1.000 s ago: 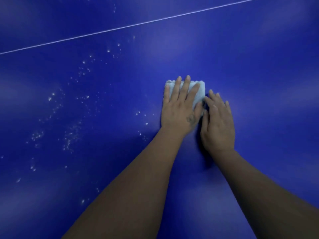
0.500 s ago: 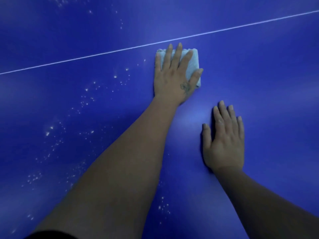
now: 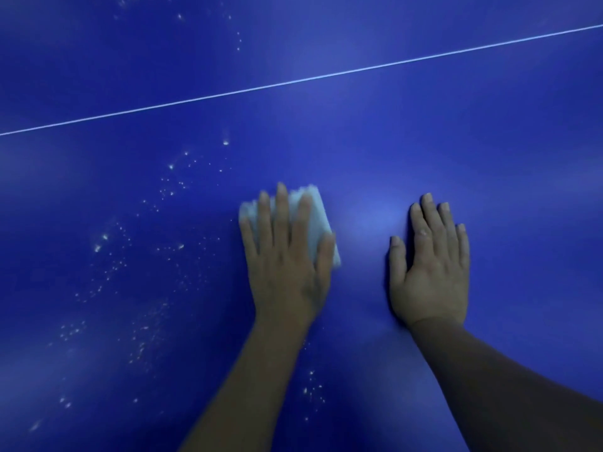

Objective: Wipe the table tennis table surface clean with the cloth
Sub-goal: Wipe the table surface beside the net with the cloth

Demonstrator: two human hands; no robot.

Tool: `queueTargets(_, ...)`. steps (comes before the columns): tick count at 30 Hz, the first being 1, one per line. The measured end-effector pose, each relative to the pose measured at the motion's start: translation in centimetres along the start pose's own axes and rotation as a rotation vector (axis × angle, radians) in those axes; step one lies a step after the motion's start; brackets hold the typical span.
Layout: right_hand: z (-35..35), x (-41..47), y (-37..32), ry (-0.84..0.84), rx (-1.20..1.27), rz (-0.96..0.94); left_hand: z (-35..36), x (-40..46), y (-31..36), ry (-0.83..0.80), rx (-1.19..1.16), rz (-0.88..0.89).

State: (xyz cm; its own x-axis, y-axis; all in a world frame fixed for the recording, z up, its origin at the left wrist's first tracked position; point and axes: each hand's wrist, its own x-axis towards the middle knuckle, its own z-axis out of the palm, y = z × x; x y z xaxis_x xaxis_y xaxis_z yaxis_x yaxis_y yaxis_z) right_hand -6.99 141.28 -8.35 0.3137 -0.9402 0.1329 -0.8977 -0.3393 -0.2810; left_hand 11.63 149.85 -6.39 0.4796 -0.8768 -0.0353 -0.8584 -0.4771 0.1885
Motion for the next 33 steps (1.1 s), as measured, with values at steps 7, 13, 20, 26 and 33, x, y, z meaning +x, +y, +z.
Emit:
queueTargets(7,0.0,-0.2,-0.1,0.001,-0.007,0.002,0.8,0.9,0.6,-0.007,0.047,0.02)
queueTargets(13,-0.1,0.0,-0.1,-0.013,0.0,0.013,1.2,-0.9,1.9,0.009,-0.004,0.074)
queueTargets(20,-0.1,0.0,0.0,-0.001,0.006,-0.003,2.2,7.8,0.9,0.046,-0.001,0.274)
queueTargets(26,0.0,0.0,0.1,0.004,0.001,-0.007,-0.2,18.8,-6.2,0.01,0.015,0.051)
queueTargets(33,0.0,0.0,0.1,-0.02,-0.003,0.008,-1.0,3.2,-7.9,0.073,0.023,-0.234)
